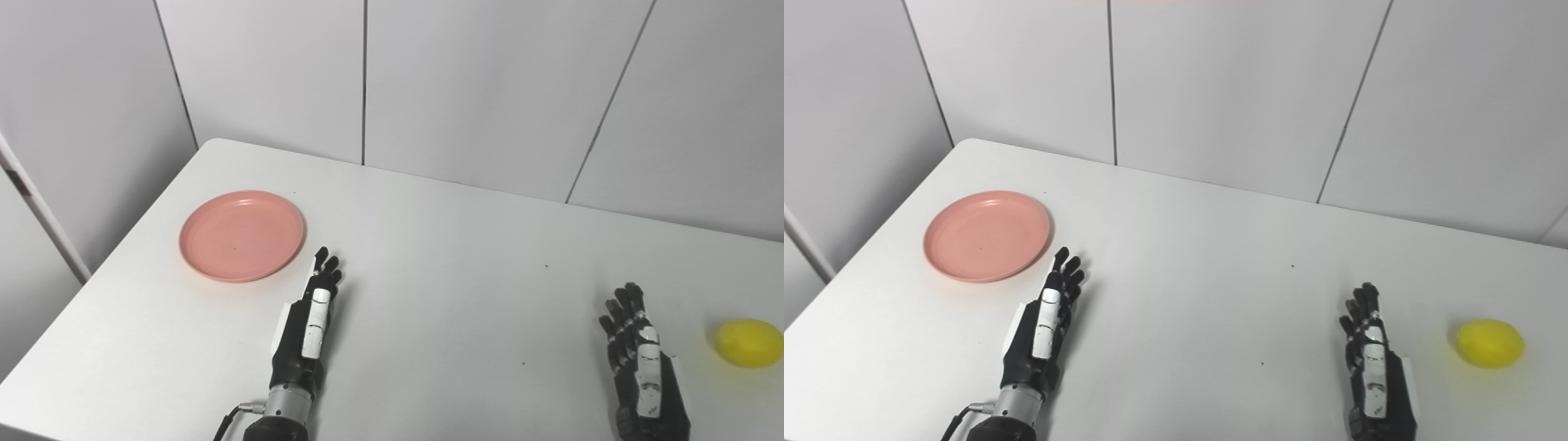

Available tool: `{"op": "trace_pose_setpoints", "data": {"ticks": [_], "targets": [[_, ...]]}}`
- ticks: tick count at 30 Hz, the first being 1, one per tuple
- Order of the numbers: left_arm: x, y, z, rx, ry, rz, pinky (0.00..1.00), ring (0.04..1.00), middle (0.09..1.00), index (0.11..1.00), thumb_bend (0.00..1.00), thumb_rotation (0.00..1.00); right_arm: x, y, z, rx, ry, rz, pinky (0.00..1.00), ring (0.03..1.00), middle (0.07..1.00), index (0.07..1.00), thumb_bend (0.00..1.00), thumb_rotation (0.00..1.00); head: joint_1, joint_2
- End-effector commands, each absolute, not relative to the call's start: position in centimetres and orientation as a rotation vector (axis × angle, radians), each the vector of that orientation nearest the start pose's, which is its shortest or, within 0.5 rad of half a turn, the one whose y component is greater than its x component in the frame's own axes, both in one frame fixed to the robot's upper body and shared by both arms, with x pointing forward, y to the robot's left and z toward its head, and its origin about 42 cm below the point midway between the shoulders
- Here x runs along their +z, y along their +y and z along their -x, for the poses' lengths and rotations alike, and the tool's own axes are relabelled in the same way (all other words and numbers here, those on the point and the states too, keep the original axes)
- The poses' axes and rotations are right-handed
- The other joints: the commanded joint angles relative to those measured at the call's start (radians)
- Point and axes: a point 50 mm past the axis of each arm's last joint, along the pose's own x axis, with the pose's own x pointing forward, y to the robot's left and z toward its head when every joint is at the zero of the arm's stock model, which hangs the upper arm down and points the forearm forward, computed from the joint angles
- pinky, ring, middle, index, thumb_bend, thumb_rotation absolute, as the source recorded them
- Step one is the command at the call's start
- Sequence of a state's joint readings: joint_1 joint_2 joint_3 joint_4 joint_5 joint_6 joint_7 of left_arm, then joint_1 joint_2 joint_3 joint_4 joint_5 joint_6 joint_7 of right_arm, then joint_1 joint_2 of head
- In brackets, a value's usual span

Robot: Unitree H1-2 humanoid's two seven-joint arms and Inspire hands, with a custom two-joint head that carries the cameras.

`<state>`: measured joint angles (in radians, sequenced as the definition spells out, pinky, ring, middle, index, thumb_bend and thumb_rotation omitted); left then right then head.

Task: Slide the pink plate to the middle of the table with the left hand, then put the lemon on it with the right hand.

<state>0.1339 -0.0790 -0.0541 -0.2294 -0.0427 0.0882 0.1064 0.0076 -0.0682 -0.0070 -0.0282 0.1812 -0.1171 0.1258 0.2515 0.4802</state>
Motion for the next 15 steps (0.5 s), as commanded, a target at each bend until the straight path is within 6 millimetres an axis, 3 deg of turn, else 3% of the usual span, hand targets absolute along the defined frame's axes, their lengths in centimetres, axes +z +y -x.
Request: {"op": "trace_pose_setpoints", "data": {"ticks": [1, 15], "targets": [[10.45, 17.05, -22.57, 0.106, 0.057, 0.175, 1.0, 0.985, 0.986, 1.0, 0.65, 1.0, 6.81, -24.73, -25.81, 0.081, -0.023, -0.093, 1.0, 1.0, 1.0, 1.0, 0.74, 0.99, 0.004, -0.005], [9.52, 16.69, -22.7, 0.112, 0.049, 0.174, 1.0, 0.971, 0.974, 1.0, 0.66, 1.0, 6.23, -25.23, -26.0, 0.085, -0.023, -0.091, 1.0, 1.0, 1.0, 1.0, 0.72, 1.0, 0.013, -0.035]]}}
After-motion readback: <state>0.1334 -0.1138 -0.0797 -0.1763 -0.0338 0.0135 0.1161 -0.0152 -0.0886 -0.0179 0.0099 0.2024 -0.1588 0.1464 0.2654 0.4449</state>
